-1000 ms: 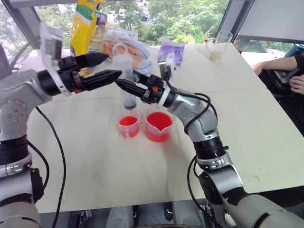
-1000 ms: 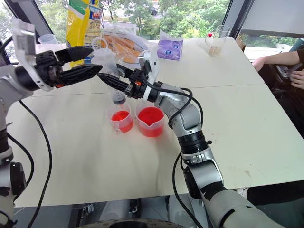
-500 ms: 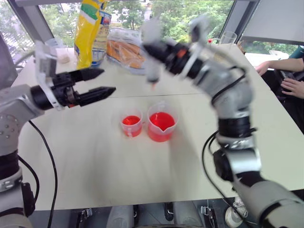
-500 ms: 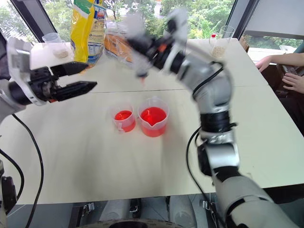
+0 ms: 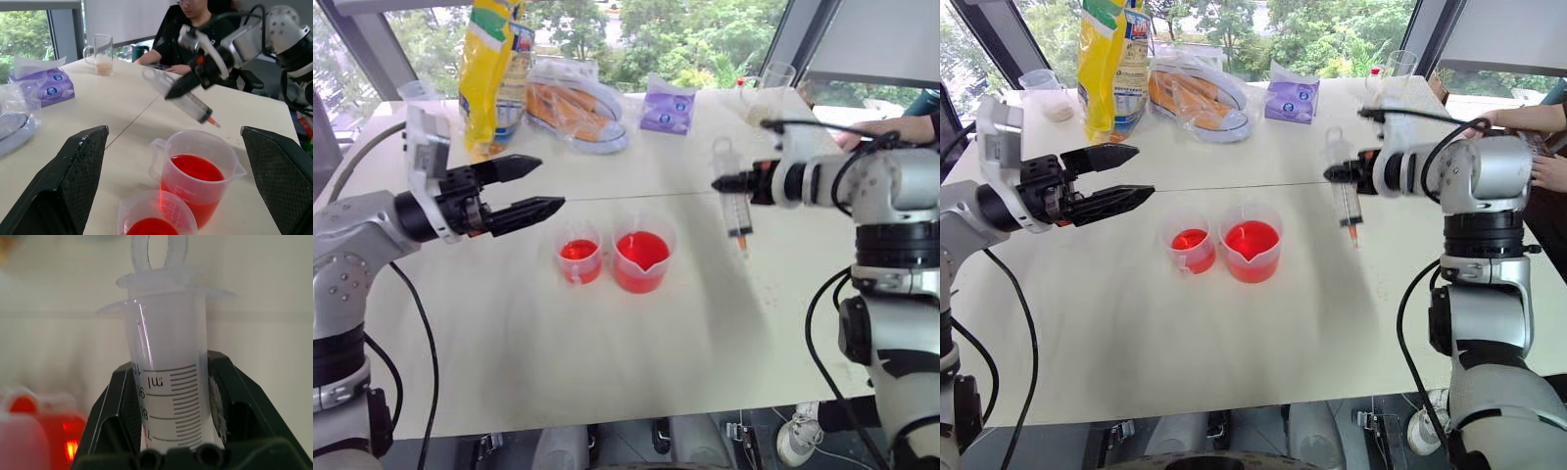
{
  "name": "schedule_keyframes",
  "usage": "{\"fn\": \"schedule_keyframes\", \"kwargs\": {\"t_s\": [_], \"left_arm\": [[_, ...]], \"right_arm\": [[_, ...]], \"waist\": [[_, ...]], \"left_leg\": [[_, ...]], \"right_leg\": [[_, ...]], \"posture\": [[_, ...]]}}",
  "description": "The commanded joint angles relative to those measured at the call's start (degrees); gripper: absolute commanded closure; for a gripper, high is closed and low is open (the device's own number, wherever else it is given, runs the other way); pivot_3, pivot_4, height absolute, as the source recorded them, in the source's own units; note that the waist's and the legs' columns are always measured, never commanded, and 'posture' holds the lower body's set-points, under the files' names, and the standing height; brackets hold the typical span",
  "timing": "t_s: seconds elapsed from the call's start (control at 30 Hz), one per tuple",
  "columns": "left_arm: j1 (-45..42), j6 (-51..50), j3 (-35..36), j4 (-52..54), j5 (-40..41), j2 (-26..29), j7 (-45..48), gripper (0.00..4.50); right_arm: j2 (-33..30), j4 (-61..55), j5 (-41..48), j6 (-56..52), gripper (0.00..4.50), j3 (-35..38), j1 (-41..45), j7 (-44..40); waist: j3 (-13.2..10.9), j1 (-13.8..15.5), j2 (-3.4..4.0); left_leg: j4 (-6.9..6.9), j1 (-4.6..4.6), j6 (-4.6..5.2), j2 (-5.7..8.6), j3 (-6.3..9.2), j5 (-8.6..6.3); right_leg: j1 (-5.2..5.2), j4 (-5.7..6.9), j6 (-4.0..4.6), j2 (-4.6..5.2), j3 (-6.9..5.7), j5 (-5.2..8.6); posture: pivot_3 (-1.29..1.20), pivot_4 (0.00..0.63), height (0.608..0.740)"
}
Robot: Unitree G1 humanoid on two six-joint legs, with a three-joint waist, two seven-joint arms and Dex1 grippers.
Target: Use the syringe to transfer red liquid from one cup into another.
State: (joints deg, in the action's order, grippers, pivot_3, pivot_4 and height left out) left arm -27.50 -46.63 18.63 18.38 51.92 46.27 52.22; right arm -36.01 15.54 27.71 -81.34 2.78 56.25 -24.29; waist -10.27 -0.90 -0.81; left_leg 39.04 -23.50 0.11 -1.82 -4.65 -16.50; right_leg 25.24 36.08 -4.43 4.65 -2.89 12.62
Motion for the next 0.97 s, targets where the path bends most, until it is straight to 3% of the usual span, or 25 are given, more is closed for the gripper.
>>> {"fn": "schedule_keyframes", "kwargs": {"t_s": [0.03,0.3,0.5,0.6,0.73,0.97], "left_arm": [[0.5,0.9,0.1,2.2,0.9,-0.2,-0.3,0.04],[1.6,0.2,-0.3,4.0,1.5,-0.3,-1.6,0.04],[2.5,0.0,-0.4,4.8,2.3,0.5,-1.9,0.00],[2.8,-0.3,-0.3,4.9,2.7,0.9,-1.8,0.00],[4.3,-1.0,1.2,5.7,3.7,3.0,-1.2,0.00],[7.2,-1.4,3.0,6.1,4.8,6.0,-0.1,0.00]], "right_arm": [[-0.2,1.6,-2.5,-1.4,3.03,0.1,-1.1,1.8],[2.9,2.9,-4.2,-2.1,3.03,-0.6,-3.8,1.9],[1.4,0.2,-4.1,-2.1,0.13,-1.4,-3.8,-0.4],[-0.9,-3.5,-3.6,-1.4,0.05,-2.9,-4.3,-2.9],[-11.1,-17.2,-0.5,4.3,0.05,-5.2,-6.9,-13.0],[-22.3,-31.1,7.2,12.3,0.05,-0.1,-11.0,-28.2]], "waist": [[0.0,0.0,0.00],[0.0,-0.1,-0.01],[0.0,0.0,-0.01],[0.0,0.1,-0.01],[0.0,0.2,0.03],[0.0,0.0,0.00]], "left_leg": [[0.01,0.00,0.00,0.01,0.00,0.00],[0.00,0.00,0.00,0.02,0.03,0.00],[0.00,-0.01,0.00,0.02,0.03,0.00],[0.01,0.00,0.00,0.02,0.04,0.00],[0.00,-0.06,0.06,0.01,0.08,-0.04],[-0.01,0.01,0.09,-0.01,0.05,-0.06]], "right_leg": [[0.00,-0.01,0.00,0.00,0.00,0.00],[0.00,-0.01,0.00,-0.05,0.00,0.00],[0.00,-0.01,0.00,-0.05,0.00,0.00],[-0.01,-0.02,-0.01,-0.04,0.00,0.00],[0.02,-0.06,-0.04,-0.02,-0.01,0.03],[0.01,-0.06,-0.05,-0.07,-0.01,0.05]], "posture": [[0.00,0.150,0.740],[0.00,0.150,0.740],[0.00,0.150,0.740],[0.00,0.150,0.740],[0.00,0.150,0.740],[0.00,0.150,0.740]]}}
